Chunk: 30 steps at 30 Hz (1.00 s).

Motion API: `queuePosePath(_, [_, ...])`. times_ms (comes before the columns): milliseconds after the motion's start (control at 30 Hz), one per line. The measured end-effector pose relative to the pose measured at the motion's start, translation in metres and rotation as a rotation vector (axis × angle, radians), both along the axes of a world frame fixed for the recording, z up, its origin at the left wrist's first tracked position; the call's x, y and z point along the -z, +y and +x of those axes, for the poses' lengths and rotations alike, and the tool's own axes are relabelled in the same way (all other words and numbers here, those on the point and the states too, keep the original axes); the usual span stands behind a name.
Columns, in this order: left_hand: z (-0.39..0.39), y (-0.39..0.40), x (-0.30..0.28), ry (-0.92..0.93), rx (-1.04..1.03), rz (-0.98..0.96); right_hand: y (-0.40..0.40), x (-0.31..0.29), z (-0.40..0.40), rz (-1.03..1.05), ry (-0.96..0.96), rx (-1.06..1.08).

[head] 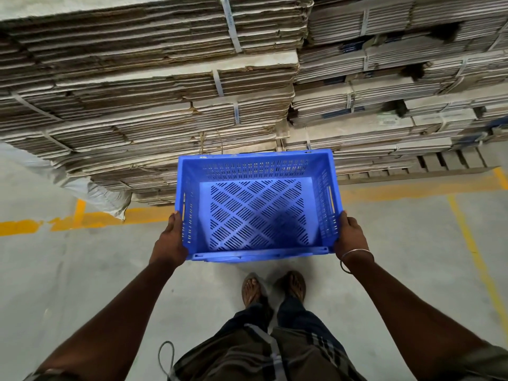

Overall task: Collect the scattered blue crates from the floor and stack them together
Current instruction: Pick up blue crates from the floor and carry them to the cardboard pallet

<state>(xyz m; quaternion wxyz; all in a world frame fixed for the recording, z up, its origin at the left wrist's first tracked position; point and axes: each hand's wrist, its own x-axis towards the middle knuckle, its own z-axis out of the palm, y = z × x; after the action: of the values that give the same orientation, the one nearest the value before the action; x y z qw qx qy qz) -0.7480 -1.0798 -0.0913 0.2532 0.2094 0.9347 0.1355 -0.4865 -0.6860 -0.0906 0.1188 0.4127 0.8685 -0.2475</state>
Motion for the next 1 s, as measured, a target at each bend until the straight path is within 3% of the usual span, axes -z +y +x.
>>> queuePosePath(633, [0.011,0.009,-0.006,-0.035,-0.019,0.071,0.005,-0.002,0.000,-0.081,0.012,0.047])
queuePosePath(1000, [0.006,0.057,-0.032,0.129,0.358,0.206,0.013,-0.055,-0.009,0.032,0.042,-0.046])
